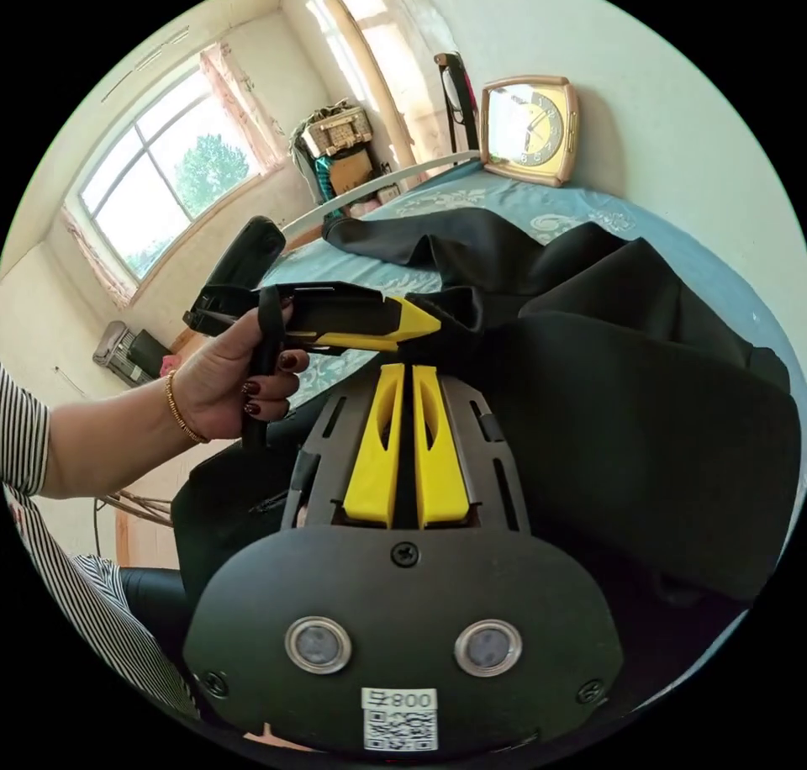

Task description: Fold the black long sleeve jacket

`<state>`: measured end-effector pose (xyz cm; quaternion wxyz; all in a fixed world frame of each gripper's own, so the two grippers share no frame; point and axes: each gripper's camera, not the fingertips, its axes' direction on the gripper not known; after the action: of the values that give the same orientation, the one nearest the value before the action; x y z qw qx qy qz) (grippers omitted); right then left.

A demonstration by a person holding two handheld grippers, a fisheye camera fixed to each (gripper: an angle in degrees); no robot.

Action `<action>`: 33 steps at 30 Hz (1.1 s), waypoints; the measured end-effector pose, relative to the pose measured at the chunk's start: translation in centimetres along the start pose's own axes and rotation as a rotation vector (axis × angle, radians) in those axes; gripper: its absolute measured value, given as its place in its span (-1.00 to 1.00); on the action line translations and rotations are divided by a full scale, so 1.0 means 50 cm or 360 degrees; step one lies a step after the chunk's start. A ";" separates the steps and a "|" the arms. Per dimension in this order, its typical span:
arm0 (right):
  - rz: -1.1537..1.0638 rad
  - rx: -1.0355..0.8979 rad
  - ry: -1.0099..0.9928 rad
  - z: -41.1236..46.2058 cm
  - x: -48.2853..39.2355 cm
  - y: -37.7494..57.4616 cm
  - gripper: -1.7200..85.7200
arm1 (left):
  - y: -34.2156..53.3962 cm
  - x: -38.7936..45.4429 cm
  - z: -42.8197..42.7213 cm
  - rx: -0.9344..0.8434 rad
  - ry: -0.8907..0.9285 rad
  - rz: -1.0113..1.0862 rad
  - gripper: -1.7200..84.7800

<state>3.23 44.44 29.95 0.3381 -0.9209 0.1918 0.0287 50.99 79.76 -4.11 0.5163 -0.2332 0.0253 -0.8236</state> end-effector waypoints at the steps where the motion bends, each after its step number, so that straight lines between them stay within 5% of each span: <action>1: 0.0018 -0.0053 -0.0012 0.024 0.007 -0.010 -0.91 | 0.006 -0.009 -0.003 -0.0004 -0.0024 -0.0023 -0.73; 9: 0.0072 -0.0250 -0.0047 0.100 0.036 -0.062 -0.88 | 0.054 0.061 -0.060 0.0233 -0.0447 0.0141 -0.76; 13: 0.0119 -0.0255 -0.0164 0.109 0.066 -0.075 -0.87 | 0.024 0.134 0.006 0.0011 -0.0503 0.0461 -0.86; 16: 0.0141 -0.0255 -0.0225 0.105 0.084 -0.073 -0.87 | 0.014 0.131 0.048 -0.0116 -0.0741 0.0493 -0.92; 23: 0.0343 0.0053 -0.0511 -0.056 0.190 0.009 -0.90 | 0.038 0.099 0.002 0.0006 -0.0746 0.0246 -0.95; 29: 0.0602 0.0507 0.0000 -0.323 0.342 0.139 -0.95 | 0.042 0.184 -0.038 0.0327 -0.0616 0.0424 -0.95; 33: 0.0765 0.0507 0.0300 -0.377 0.415 0.195 -0.95 | -0.012 0.266 0.060 0.0159 -0.0372 0.0693 -0.96</action>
<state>17.35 18.74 34.71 0.4424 -0.7831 0.4369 -0.0081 46.95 69.17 3.48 0.6919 -0.2901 -0.0256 -0.6607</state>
